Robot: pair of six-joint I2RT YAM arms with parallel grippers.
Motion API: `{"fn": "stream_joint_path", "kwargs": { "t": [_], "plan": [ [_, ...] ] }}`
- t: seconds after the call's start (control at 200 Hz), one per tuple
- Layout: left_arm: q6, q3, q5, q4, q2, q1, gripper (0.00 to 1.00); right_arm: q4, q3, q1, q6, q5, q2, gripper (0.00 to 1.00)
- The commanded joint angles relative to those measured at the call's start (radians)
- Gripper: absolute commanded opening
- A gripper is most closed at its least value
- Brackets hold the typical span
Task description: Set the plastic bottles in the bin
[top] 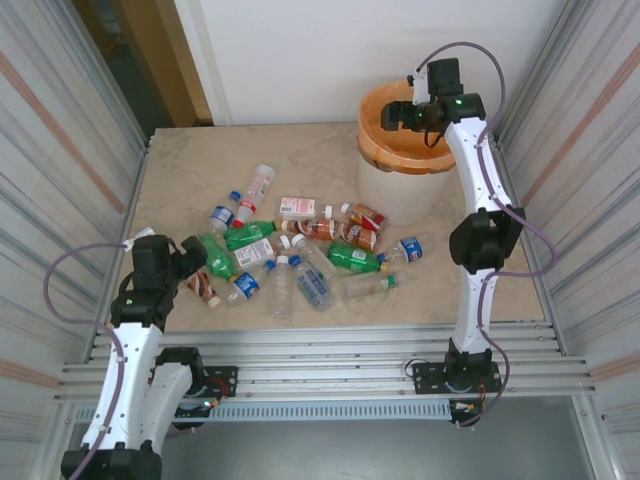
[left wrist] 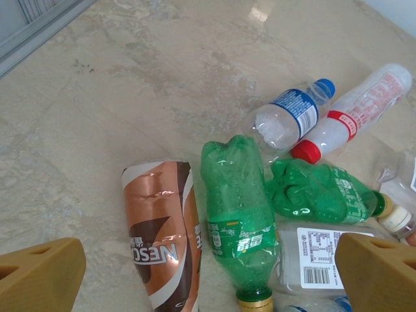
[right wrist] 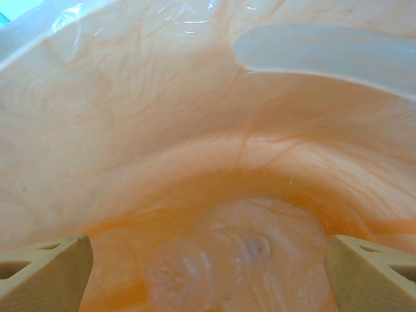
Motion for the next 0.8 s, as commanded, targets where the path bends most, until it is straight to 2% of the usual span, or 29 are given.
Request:
{"fn": "stream_joint_path", "kwargs": {
  "t": [0.0, 0.346, 0.551, 0.796],
  "plan": [
    [-0.02, 0.002, -0.012, -0.028, 0.02, 0.022, 0.99, -0.013, 0.029, 0.004, -0.027, 0.014, -0.077, 0.93],
    [-0.038, -0.036, 0.108, 0.047, 0.173, 0.076, 0.97, -0.028, -0.027, 0.005, 0.018, 0.107, -0.248, 0.98],
    [-0.037, -0.031, 0.146, 0.111, 0.324, 0.096, 0.94, 0.053, -0.238, 0.006, 0.061, 0.157, -0.423, 1.0],
    [-0.057, -0.036, 0.152, 0.153, 0.44, 0.118, 0.85, 0.212, -0.587, 0.01, 0.095, 0.205, -0.681, 0.98]
  ]
}}
